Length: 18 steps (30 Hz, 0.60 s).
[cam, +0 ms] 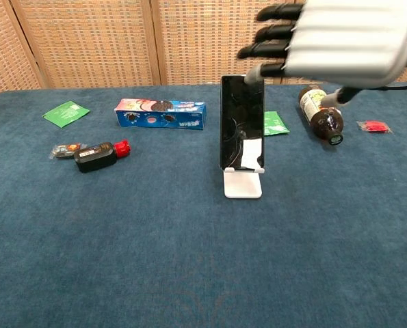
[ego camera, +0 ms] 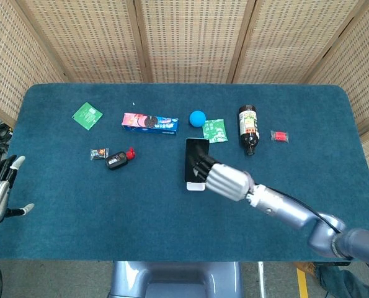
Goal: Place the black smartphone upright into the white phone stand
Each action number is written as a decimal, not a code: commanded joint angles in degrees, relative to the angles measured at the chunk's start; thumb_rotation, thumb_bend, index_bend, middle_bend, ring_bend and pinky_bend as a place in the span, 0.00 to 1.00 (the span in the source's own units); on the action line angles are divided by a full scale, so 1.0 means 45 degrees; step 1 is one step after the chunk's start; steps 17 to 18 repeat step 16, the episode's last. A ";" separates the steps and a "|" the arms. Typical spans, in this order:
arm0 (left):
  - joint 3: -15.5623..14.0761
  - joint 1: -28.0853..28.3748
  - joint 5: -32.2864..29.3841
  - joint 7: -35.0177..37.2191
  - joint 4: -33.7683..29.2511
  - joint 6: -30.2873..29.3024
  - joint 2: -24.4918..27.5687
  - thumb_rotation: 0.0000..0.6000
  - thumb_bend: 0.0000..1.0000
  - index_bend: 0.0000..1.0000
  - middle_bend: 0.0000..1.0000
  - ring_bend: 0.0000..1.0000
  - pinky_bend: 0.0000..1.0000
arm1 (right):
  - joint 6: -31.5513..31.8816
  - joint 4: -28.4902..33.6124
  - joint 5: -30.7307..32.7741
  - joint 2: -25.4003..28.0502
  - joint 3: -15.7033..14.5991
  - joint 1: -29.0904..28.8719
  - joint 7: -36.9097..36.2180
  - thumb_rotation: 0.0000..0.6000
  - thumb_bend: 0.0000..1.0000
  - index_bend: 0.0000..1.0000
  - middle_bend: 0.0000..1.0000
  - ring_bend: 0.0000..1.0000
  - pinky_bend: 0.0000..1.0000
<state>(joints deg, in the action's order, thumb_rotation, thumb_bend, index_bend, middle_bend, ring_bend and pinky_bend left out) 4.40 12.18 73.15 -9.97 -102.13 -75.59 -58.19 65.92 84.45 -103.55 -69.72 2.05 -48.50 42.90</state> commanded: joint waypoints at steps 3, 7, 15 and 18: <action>-0.0182 -0.0240 0.0867 0.0351 -0.0086 -0.0579 0.0050 1.00 0.00 0.00 0.00 0.00 0.00 | 0.3637 0.2769 0.3997 0.0773 -0.0084 0.4533 -0.3188 1.00 0.00 0.01 0.00 0.00 0.00; -0.0273 -0.0368 0.1270 0.0350 -0.0075 -0.0883 0.0024 1.00 0.00 0.00 0.00 0.00 0.00 | 0.4291 0.2798 0.4407 0.0720 -0.0486 0.5636 -0.4271 1.00 0.00 0.00 0.00 0.00 0.00; -0.0416 -0.0860 0.2019 0.0433 -0.0140 -0.1858 0.0027 1.00 0.00 0.00 0.00 0.00 0.00 | 0.5363 0.2450 0.4448 0.0659 -0.0846 0.7297 -0.5477 1.00 0.00 0.00 0.00 0.00 0.00; -0.0430 -0.0894 0.2071 0.0489 -0.0144 -0.1900 0.0044 1.00 0.00 0.00 0.00 0.00 0.00 | 0.5423 0.2420 0.4395 0.0668 -0.0809 0.7361 -0.5521 1.00 0.00 0.00 0.00 0.00 0.00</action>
